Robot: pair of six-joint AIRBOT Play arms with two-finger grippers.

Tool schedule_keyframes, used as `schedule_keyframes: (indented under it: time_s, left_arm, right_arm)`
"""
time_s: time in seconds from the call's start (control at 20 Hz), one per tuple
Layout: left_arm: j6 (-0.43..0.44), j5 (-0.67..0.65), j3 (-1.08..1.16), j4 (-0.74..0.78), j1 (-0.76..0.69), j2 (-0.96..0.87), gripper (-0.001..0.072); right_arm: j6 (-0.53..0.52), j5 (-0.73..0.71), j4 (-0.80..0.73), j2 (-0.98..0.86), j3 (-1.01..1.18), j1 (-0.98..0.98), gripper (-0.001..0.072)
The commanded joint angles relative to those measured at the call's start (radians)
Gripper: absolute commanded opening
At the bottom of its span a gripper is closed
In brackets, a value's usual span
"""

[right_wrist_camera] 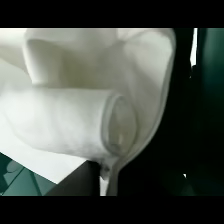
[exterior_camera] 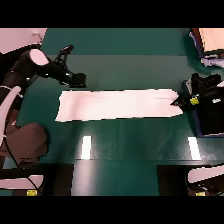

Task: Fold the shirts.

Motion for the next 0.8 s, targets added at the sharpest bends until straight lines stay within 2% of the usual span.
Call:
schedule_keyframes:
  time_s: [0.0, 0.2, 0.3, 0.5, 0.75]
  left_arm:
    - [-0.062, 0.146, -0.002, -0.021, -0.102, -0.052, 0.0021]
    - [-0.072, 0.221, 0.057, -0.135, -0.191, -0.199, 0.0021]
    - [-0.072, 0.238, 0.103, -0.138, -0.241, -0.272, 0.0021]
    - [-0.073, 0.222, 0.180, -0.142, -0.308, -0.380, 0.0021]
    - [-0.066, 0.156, 0.181, -0.082, -0.317, -0.391, 0.0021]
  right_arm:
    - [-0.063, -0.010, 0.038, 0.026, -0.001, 0.016, 0.0018]
    - [-0.071, -0.023, 0.206, 0.160, -0.001, 0.008, 0.0017]
    - [-0.071, -0.022, 0.273, 0.242, 0.007, 0.043, 0.0017]
    - [-0.016, -0.003, 0.289, 0.323, 0.158, 0.190, 0.0017]
    - [0.036, -0.002, 0.289, 0.322, 0.345, 0.371, 0.0016]
